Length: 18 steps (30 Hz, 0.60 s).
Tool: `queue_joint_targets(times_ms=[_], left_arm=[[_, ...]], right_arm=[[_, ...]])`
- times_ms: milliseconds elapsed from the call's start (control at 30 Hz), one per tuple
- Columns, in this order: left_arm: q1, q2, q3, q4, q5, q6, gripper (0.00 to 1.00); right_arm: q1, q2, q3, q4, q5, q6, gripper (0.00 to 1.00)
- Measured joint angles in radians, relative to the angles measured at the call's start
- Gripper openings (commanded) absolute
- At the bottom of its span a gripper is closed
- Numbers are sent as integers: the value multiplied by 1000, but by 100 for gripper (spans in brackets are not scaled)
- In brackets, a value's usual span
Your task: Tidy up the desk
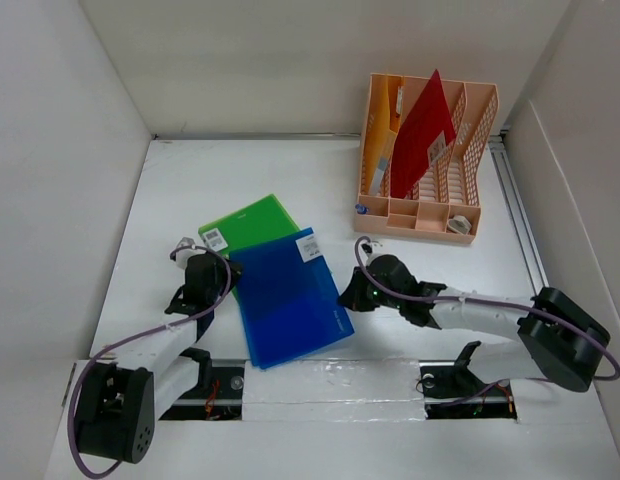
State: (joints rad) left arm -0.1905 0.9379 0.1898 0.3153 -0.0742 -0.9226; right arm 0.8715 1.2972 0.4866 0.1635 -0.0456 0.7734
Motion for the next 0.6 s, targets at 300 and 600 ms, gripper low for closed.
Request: queue_joint_targets(times_ms=[300,600], left_arm=[[-8,1,2,-32,7,27,25],[-79,54,62,-91,-50,44,24]], right_arm=[[-1,151,33,70,-23,-8,59],[-16,283,48,290,-120,-6,57]])
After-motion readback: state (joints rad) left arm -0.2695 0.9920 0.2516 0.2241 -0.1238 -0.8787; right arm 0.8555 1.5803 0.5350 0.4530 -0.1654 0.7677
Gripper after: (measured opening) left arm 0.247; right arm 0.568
